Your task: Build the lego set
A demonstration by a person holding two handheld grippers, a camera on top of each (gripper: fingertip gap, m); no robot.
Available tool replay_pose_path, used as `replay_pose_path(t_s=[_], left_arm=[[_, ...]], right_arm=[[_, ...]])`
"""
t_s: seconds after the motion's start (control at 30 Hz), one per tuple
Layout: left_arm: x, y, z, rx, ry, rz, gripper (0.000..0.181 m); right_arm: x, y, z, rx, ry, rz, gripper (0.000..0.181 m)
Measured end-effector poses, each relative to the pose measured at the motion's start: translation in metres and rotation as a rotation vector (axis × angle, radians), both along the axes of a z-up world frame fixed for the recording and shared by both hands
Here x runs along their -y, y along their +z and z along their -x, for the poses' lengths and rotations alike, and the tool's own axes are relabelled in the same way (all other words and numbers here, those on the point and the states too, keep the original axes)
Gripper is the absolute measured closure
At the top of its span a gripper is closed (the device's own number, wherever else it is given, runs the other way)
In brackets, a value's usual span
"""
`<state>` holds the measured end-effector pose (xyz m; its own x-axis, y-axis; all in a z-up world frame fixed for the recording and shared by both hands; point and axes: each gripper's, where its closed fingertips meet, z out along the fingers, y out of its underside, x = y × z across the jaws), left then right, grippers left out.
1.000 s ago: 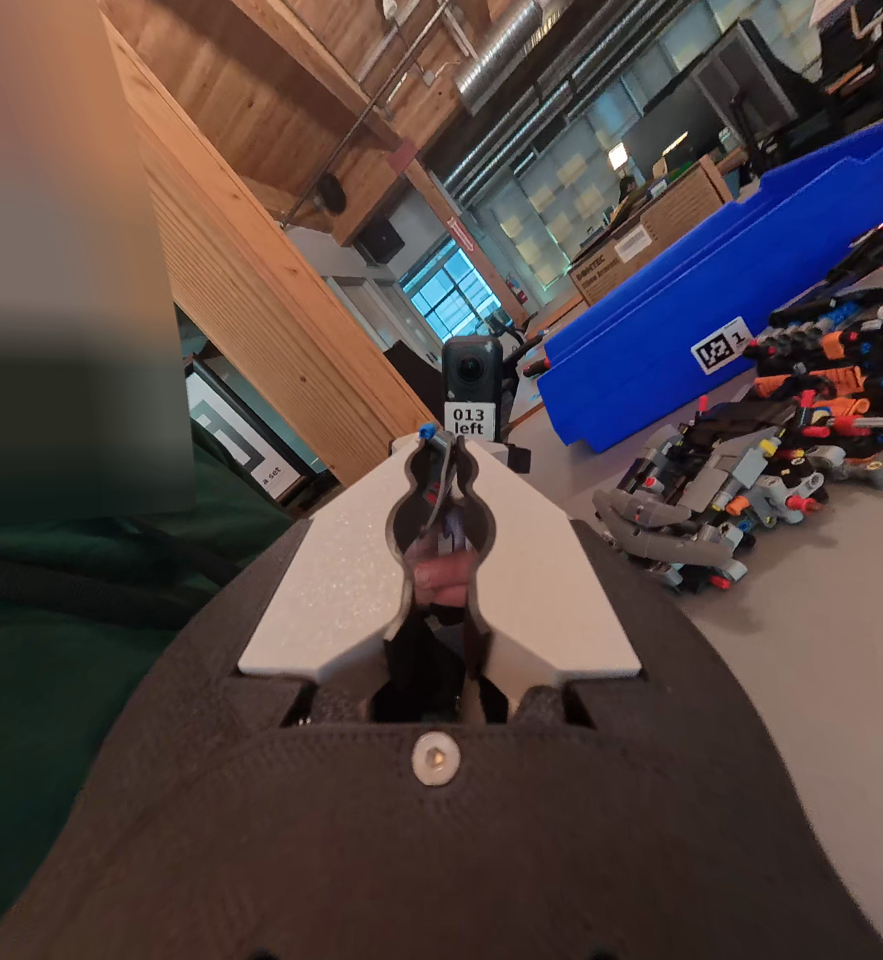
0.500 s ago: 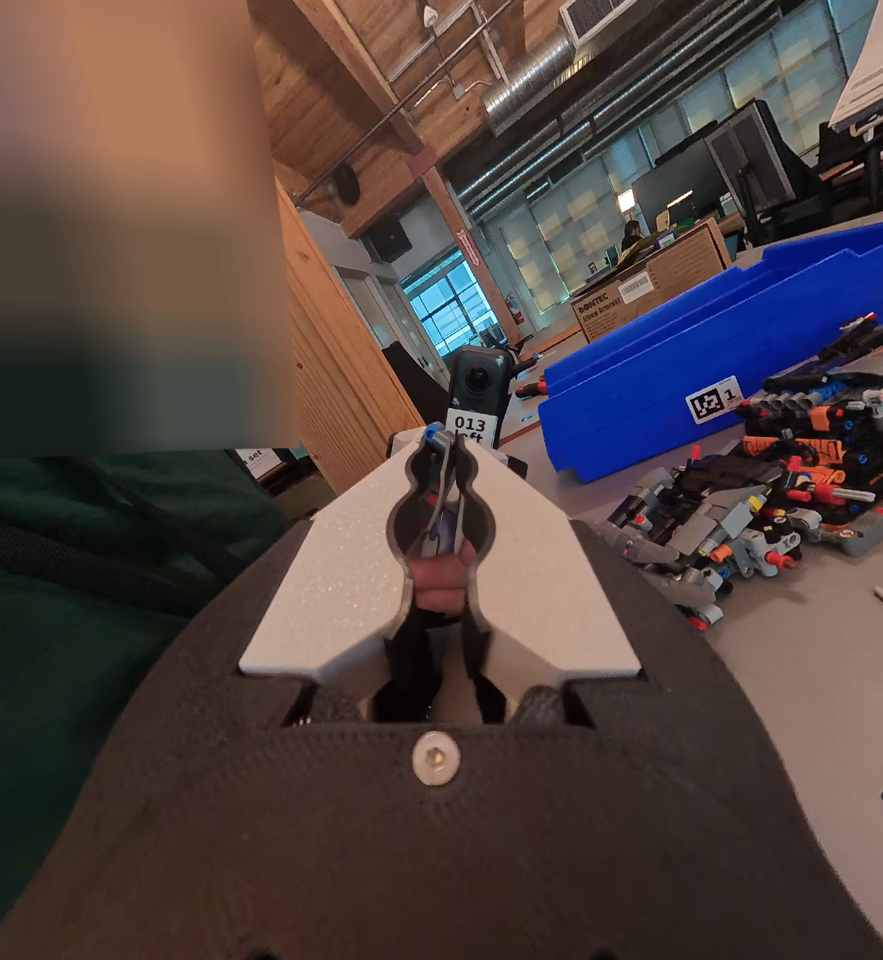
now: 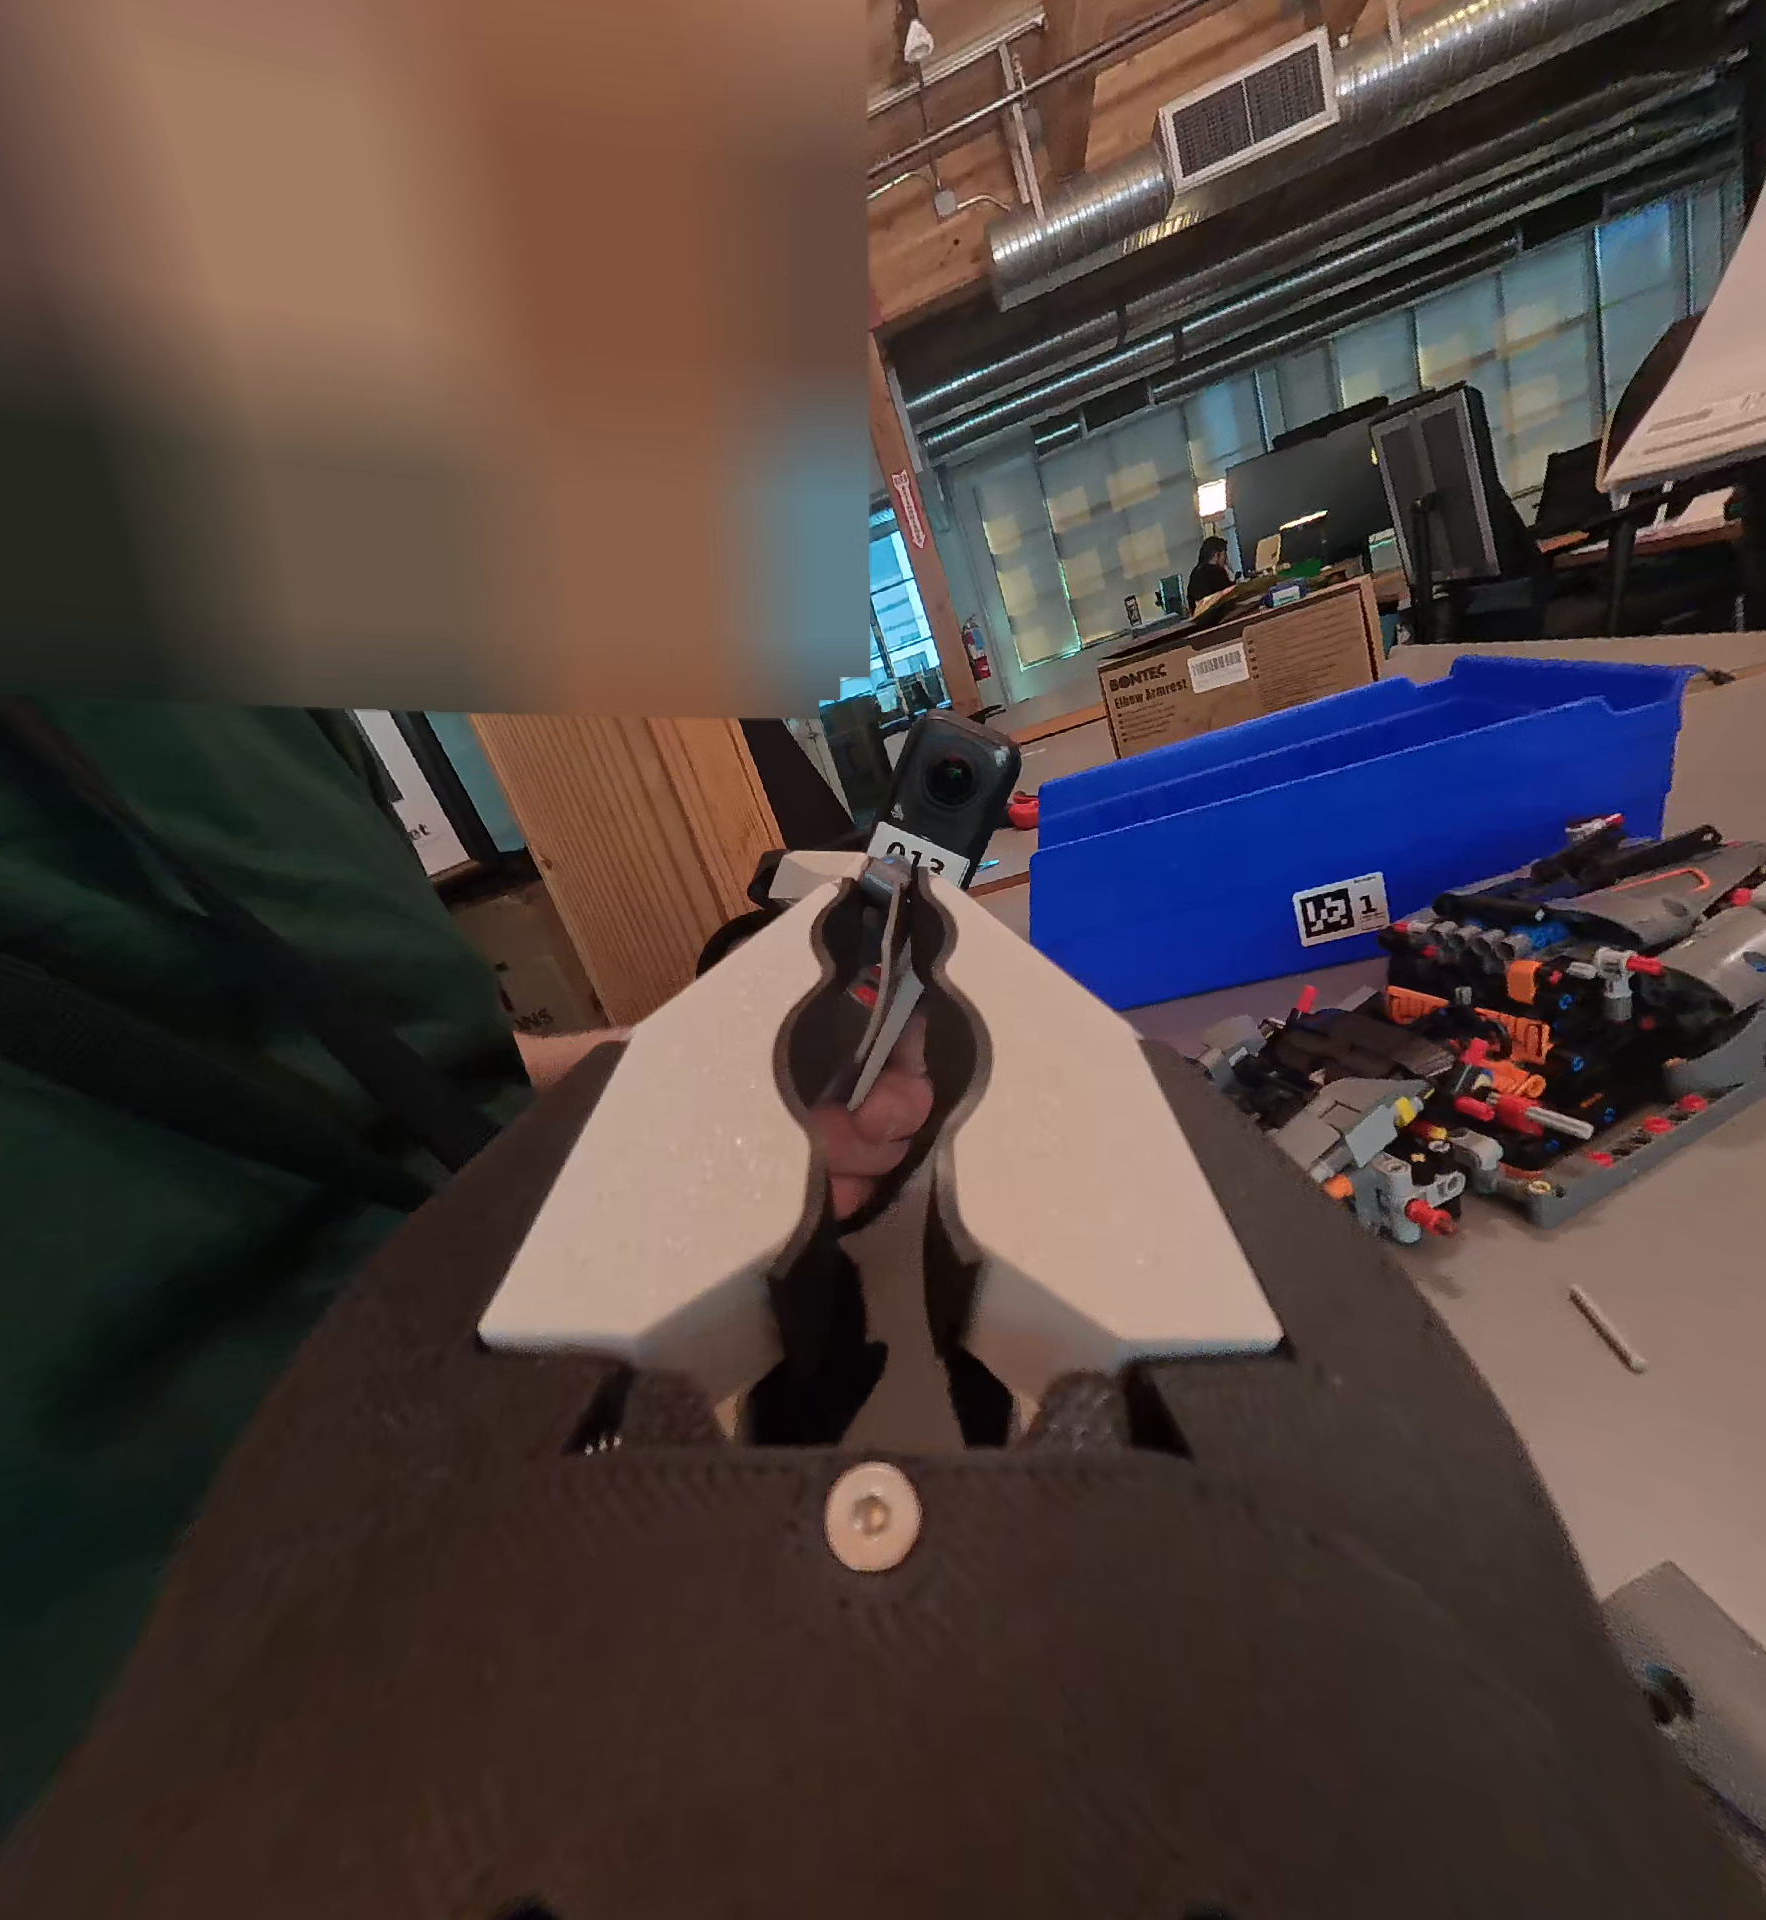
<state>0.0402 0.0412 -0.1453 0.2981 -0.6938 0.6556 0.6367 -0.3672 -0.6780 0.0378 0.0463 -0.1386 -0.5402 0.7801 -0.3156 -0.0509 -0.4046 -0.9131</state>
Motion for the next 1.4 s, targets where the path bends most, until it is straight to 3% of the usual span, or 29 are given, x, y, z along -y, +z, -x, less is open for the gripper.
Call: replay_pose_path(t_s=[0.33, 1.0, 1.07, 1.17, 1.23, 1.4], left_arm=[[0.005, 0.002, -0.007, -0.091, -0.046, 0.003, 0.176], [0.022, -0.027, -0.007, -0.584, -0.179, 0.072, 0.176], [0.023, -0.028, -0.005, -0.566, -0.213, 0.094, 0.176], [0.016, -0.021, 0.006, -0.561, -0.115, 0.071, 0.176], [0.007, -0.014, 0.019, -0.462, -0.012, 0.087, 0.176], [0.000, -0.002, 0.036, -0.099, 0.083, 0.102, 0.176]], right_arm=[[0.005, 0.005, -0.005, -0.022, 0.028, -0.043, 0.174], [0.026, -0.019, 0.002, 0.156, 0.198, -0.149, 0.174], [0.027, -0.020, 0.003, 0.166, 0.213, -0.139, 0.174], [0.018, -0.015, 0.012, 0.163, 0.169, -0.066, 0.168], [0.007, -0.009, 0.016, 0.154, 0.069, -0.116, 0.127], [-0.006, -0.015, 0.028, 0.208, -0.269, -0.617, 0.111]])
